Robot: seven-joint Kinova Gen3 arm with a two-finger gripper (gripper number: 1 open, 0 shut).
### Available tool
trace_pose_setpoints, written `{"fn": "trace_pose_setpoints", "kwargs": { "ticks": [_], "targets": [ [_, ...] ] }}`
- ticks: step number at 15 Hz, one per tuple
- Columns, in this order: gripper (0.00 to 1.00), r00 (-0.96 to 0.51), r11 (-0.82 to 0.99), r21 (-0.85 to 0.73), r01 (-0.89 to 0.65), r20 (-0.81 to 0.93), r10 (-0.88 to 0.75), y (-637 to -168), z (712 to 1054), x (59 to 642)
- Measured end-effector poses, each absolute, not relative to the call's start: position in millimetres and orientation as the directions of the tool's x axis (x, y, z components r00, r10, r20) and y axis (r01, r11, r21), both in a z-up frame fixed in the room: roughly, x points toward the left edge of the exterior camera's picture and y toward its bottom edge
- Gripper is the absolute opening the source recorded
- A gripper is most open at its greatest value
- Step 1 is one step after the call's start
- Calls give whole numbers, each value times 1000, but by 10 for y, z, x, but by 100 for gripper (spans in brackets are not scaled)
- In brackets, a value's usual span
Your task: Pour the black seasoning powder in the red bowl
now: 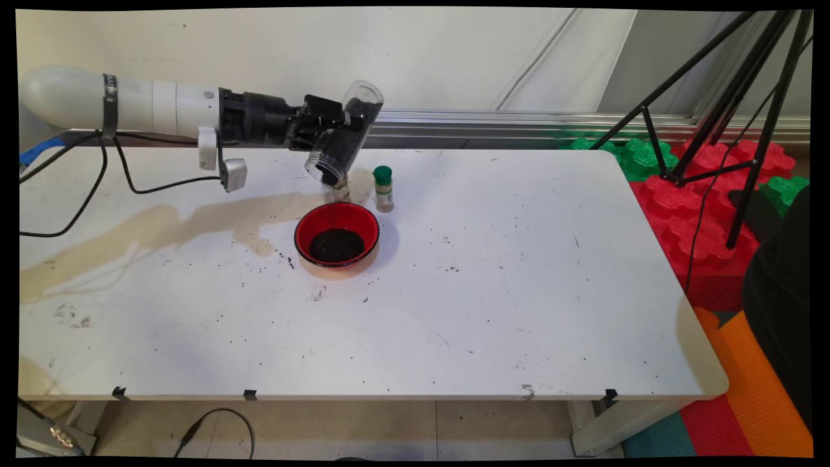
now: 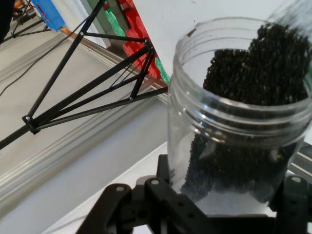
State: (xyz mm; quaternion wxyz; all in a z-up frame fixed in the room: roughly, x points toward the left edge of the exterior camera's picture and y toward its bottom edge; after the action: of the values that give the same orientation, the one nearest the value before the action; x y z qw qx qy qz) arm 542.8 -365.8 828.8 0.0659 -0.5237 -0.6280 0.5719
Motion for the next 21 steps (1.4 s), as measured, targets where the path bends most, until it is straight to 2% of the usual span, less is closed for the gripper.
{"fn": "trace_pose_setpoints", "kwargs": {
  "ticks": [21],
  "targets": [
    [0, -587, -22, -889, 457, -320, 744, -3614, 8403, 5400]
  ]
}}
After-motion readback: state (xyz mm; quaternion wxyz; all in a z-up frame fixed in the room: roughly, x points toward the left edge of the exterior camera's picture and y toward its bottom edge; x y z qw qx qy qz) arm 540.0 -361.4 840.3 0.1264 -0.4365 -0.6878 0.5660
